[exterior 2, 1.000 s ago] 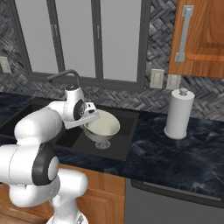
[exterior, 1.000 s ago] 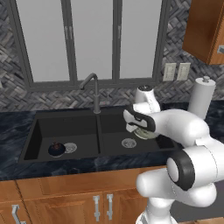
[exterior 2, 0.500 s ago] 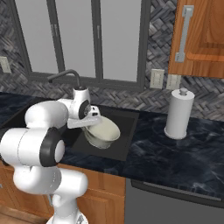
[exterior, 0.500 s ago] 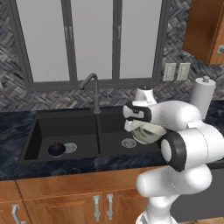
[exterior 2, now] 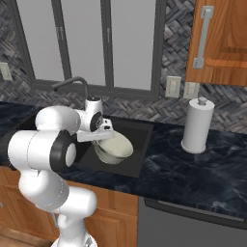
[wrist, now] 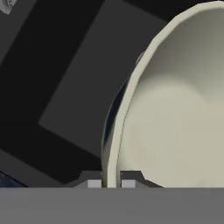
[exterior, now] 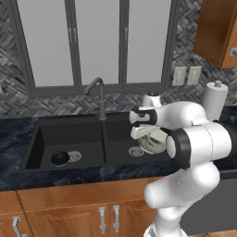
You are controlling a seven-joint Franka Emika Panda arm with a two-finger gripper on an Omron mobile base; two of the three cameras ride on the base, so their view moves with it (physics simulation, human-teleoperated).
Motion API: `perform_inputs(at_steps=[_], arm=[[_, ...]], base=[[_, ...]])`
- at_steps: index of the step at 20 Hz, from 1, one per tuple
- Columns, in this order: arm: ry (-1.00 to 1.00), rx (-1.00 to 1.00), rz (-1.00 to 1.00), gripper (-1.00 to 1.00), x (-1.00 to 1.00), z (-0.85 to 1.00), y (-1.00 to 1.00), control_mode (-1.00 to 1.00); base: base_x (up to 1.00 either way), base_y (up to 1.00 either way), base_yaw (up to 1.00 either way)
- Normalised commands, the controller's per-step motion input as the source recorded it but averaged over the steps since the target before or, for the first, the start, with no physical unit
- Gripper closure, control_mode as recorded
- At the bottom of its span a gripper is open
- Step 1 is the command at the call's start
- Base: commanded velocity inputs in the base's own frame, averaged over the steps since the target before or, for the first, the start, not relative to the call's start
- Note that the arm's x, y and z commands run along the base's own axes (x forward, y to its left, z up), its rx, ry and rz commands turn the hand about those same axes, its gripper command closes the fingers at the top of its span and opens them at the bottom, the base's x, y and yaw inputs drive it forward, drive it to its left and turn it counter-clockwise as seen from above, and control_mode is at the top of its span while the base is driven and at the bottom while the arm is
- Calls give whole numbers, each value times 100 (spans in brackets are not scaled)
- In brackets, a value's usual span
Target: Place the teapot in the left basin and the bowl in the right basin of the sink.
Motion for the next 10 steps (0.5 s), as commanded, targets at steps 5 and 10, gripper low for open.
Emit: perform_inputs(at_steps=[5,10], arm=[[0,0,-1,100,12,-18,0,-100],[0,0,-2,100,14,-19,0,-100]], base=[[0,0,0],[0,0,0]])
